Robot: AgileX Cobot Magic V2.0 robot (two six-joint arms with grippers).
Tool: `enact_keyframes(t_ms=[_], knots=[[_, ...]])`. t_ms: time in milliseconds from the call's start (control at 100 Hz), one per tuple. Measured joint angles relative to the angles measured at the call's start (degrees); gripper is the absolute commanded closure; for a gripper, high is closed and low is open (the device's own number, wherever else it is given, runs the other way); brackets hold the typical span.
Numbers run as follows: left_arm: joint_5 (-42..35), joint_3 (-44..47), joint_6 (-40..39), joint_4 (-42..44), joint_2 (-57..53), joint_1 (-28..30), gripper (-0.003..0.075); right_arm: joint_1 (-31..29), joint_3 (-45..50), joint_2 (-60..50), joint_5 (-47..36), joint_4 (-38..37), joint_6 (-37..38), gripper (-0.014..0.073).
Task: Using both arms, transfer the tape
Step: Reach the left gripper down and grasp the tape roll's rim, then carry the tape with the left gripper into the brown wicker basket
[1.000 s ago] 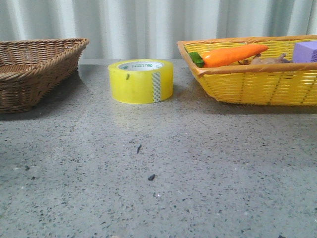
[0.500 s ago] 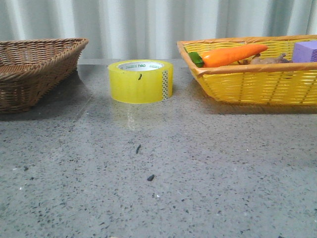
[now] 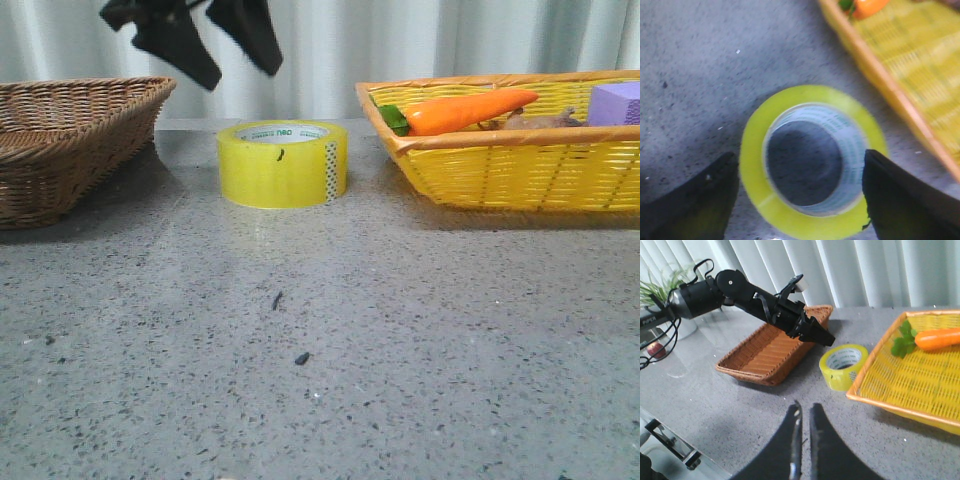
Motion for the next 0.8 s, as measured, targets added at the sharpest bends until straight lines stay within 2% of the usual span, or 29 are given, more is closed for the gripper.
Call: enact_keyframes(t_ms=[270, 320, 390, 400, 410, 450, 460, 500, 550, 800], knots=[[-0.8, -0.1, -0.2, 1.3, 5.0, -0.2, 0.0256, 0.0, 0.0, 2.7, 1.0, -0.3, 0.1, 0.0641], [-0.8, -0.1, -0.2, 1.4, 5.5, -0.2, 0.0292, 0.0, 0.0, 3.3, 1.0, -0.3, 0.2, 0.0641], [-0.8, -0.1, -0.2, 1.4, 6.2, -0.3, 0.0386, 0.0, 0.1, 3.7, 1.0, -0.3, 0.3, 0.0641], [-0.8, -0.1, -0.2, 1.4, 6.3, -0.3, 0.0424, 0.0, 0.1, 3.8, 1.0, -0.3, 0.3, 0.0641], [-0.8, -0.1, -0.2, 1.4, 6.5, -0.3, 0.0424, 0.0, 0.1, 3.8, 1.0, -0.3, 0.3, 0.0641], [-0.8, -0.1, -0.2, 1.4, 6.8, -0.3, 0.0526, 0.0, 0.1, 3.8, 1.0, -0.3, 0.3, 0.0641], [-0.8, -0.1, -0.2, 1.4, 6.8, -0.3, 0.0526, 0.0, 0.1, 3.8, 1.0, -0.3, 0.3, 0.0641], [-0.8, -0.1, -0.3, 1.4, 6.9, -0.3, 0.0638, 0.0, 0.1, 3.8, 1.0, -0.3, 0.3, 0.0641], [-1.4, -0.1, -0.4, 1.4, 7.0, -0.3, 0.0733, 0.0, 0.1, 3.8, 1.0, -0.3, 0.3, 0.0641], [0.6, -2.6, -0.1, 1.8, 6.5, -0.3, 0.0741, 0.0, 0.1, 3.8, -0.6, -0.4, 0.3, 0.0641]])
